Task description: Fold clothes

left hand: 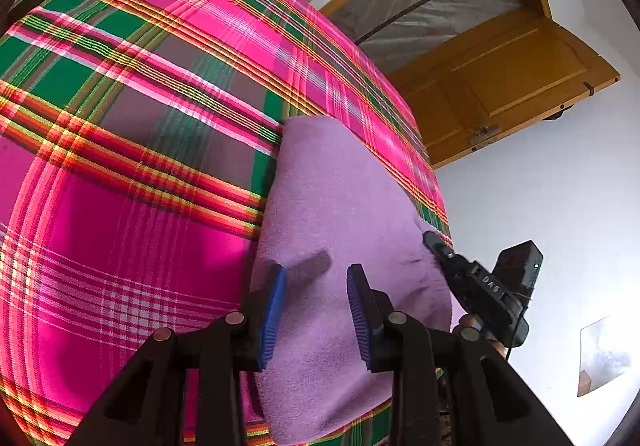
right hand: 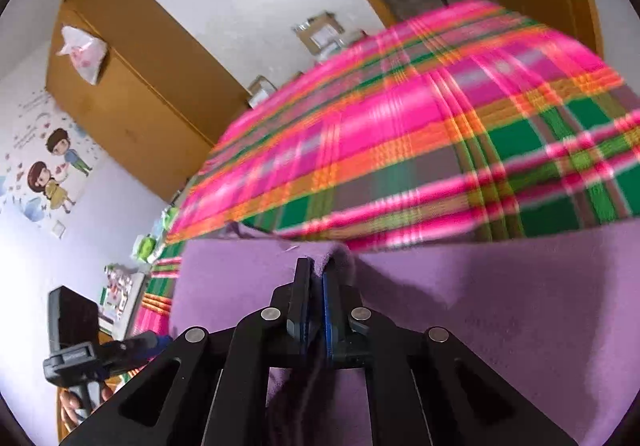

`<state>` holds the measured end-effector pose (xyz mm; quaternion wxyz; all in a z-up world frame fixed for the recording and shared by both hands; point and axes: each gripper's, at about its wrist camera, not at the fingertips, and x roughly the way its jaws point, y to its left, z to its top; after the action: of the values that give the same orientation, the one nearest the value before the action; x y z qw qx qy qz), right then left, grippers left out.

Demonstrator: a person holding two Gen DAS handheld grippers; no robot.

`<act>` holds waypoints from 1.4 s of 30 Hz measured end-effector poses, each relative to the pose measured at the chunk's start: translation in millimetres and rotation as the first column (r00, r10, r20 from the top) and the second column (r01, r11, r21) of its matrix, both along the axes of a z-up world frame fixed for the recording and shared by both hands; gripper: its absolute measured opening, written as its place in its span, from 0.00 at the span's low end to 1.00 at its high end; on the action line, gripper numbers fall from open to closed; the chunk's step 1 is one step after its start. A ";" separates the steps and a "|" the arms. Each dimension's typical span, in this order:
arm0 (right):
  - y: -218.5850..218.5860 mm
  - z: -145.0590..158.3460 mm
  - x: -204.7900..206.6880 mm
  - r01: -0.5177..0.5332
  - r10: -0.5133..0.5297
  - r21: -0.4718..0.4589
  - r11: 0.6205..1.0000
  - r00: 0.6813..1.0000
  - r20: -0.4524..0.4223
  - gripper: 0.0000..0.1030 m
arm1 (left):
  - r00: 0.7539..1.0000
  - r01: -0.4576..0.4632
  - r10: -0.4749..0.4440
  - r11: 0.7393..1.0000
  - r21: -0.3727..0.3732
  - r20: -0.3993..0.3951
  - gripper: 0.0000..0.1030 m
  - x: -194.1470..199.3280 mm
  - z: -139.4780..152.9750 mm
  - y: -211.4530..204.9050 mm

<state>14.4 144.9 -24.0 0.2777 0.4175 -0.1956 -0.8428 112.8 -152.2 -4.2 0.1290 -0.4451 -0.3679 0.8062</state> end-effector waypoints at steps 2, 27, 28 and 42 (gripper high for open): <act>-1.4 -2.0 1.7 -0.008 0.008 0.031 0.999 1.000 0.003 0.12 | 1.000 -0.004 0.004 1.000 0.006 0.000 0.31 2.1 0.5 -1.2; -18.3 7.4 121.9 -0.134 0.253 0.392 0.910 0.929 -0.271 0.26 | 1.000 -0.008 0.008 1.000 -0.002 0.007 0.31 32.1 -1.2 -6.2; -15.6 6.7 121.7 -0.134 0.248 0.385 0.913 0.932 -0.265 0.27 | 1.000 -0.007 0.007 1.000 -0.004 0.008 0.31 34.3 -1.6 -6.1; -45.4 11.7 145.2 -0.229 0.372 0.431 0.873 0.884 -0.284 0.29 | 0.999 0.037 -0.036 0.999 -0.021 0.026 0.32 62.0 -4.4 -0.3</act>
<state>159.6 99.5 -12.3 0.3509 0.3287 0.0960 -0.8715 174.8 -152.4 -8.6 0.1341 -0.4635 -0.3526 0.8018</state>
